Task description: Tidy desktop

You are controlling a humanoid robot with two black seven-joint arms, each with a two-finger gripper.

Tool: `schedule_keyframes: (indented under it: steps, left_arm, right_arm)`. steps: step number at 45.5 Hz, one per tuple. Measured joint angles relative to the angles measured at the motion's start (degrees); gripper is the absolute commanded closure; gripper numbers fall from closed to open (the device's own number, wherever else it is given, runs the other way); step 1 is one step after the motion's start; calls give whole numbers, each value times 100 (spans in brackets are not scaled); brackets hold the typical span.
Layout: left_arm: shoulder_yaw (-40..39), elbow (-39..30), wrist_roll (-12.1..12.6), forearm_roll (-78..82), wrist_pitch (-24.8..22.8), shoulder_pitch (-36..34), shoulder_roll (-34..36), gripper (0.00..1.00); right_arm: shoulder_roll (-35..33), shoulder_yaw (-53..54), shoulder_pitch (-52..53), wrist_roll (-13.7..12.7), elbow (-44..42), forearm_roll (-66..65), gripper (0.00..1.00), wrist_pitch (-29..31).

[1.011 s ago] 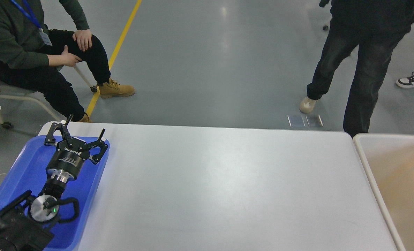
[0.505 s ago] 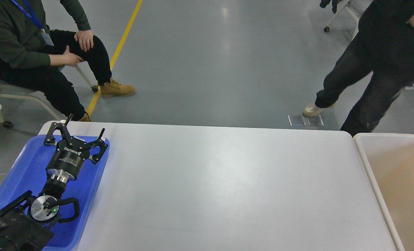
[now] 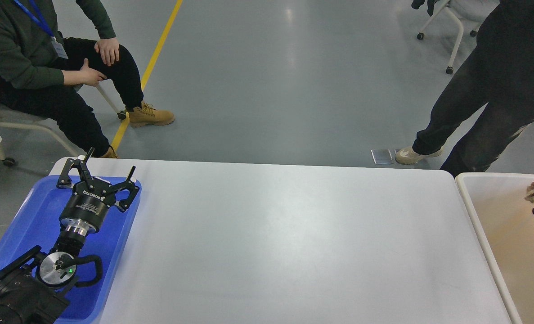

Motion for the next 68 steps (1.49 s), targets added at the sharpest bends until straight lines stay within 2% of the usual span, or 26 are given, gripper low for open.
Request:
schedule_keyframes:
  steps: [12, 27, 29, 30, 31, 32, 33, 58, 68]
  left_arm:
    - [0, 0, 0, 0, 3, 0, -1, 1]
    - [0, 0, 0, 0, 3, 0, 0, 1]
    - [0, 0, 0, -1, 3, 0, -1, 1]
    - [0, 0, 0, 0, 3, 0, -1, 1]
    - [0, 0, 0, 0, 4, 0, 0, 1]
    - [0, 0, 0, 0, 4, 0, -1, 1]
    - [0, 0, -2, 0, 4, 0, -1, 1]
    - [3, 0, -1, 0, 8, -2, -1, 1]
    - [5, 0, 3, 0, 8, -7, -1, 1]
  right_arm:
    - [283, 717, -422, -13, -98, 91, 100, -141]
    - [343, 1049, -795, 12, -215, 233, 98, -185]
    - [345, 1086, -828, 13, -234, 257, 81, -188]
    - [345, 1099, -839, 13, -240, 267, 69, -189]
    - [345, 1115, -853, 16, -247, 279, 51, -190]
    - [346, 1125, -862, 18, -251, 285, 6, -190]
    - [347, 1146, -881, 20, -259, 300, 0, -193]
    - [218, 1113, -782, 25, -143, 301, 0, -110]
    - [34, 751, -536, 14, 74, 299, 0, -102]
